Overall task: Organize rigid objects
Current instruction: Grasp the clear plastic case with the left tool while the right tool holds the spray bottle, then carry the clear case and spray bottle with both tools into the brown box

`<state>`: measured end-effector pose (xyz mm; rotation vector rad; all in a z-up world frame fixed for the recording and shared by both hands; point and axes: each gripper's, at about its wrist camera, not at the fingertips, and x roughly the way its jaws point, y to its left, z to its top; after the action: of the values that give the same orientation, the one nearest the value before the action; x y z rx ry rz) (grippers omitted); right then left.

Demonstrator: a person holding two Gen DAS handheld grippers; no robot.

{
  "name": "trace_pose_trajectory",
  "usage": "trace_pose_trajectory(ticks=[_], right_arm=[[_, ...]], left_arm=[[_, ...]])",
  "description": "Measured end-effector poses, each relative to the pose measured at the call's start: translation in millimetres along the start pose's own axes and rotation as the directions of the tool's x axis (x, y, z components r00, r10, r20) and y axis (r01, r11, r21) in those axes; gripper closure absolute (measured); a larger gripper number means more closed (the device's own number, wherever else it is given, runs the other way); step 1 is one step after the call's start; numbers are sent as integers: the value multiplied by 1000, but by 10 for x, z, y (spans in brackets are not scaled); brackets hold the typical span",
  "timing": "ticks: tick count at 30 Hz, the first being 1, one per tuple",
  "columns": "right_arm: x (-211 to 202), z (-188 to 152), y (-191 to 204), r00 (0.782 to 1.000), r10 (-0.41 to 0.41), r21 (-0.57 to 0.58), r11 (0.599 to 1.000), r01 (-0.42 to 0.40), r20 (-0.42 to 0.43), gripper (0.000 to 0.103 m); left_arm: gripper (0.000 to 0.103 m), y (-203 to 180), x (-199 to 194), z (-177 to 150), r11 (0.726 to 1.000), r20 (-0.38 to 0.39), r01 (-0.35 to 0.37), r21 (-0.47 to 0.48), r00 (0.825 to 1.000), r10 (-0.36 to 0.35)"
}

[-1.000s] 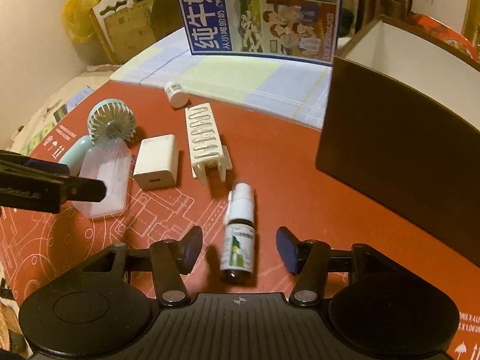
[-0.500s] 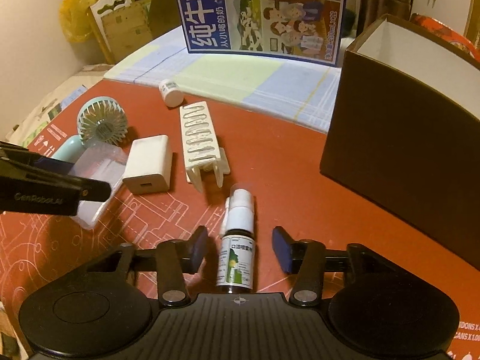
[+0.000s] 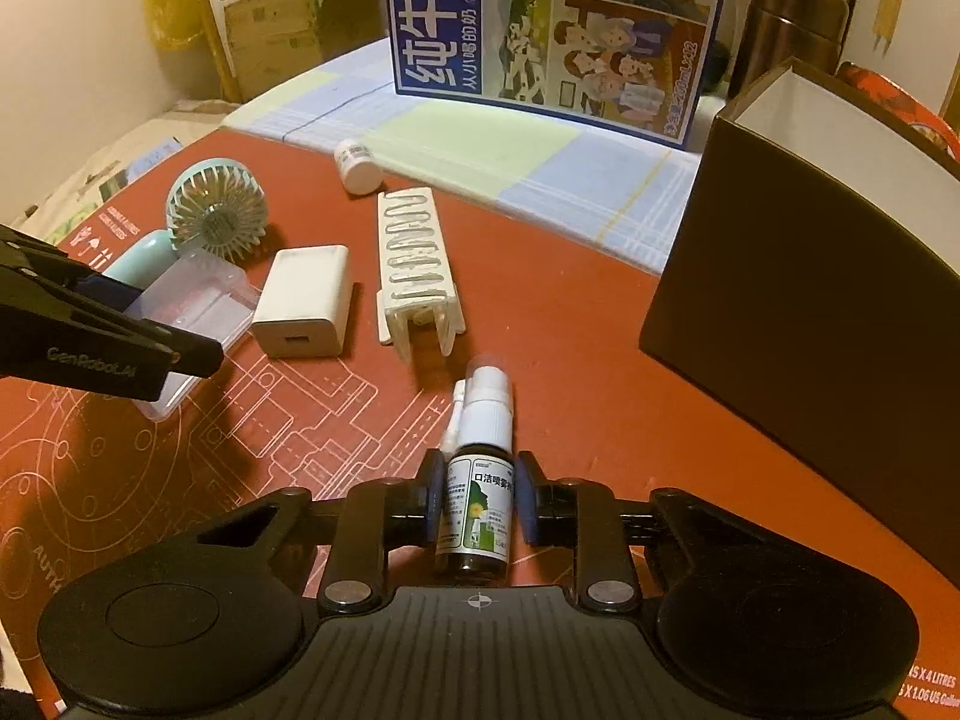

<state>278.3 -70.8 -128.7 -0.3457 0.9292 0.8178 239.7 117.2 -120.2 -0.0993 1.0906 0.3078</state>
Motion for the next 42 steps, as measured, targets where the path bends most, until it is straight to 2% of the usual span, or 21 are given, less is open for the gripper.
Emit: trace_pose_trajectory(ticks=[8, 18, 24, 29, 42], right_arm=[[-36, -15, -37, 1000, 15, 30, 999, -15, -7, 82], [-130, -86, -71, 999, 47, 88, 995, -45, -21, 82], [-234, -157, -148, 997, 73, 155, 986, -69, -25, 82], [-376, -207, -214, 997, 75, 194, 978, -72, -9, 82], [-885, -245, -454, 996, 49, 274, 959, -69, 81, 82]], left_arm=[[51, -70, -32, -30, 999, -5, 4, 37, 1000, -3], [51, -121, -120, -124, 998, -15, 43, 39, 999, -43], [52, -167, -238, -179, 994, -4, 100, 35, 995, -100], [52, -239, -332, -225, 993, 3, 115, 42, 993, -115], [52, -486, -783, -142, 984, 88, 162, 75, 982, -169]])
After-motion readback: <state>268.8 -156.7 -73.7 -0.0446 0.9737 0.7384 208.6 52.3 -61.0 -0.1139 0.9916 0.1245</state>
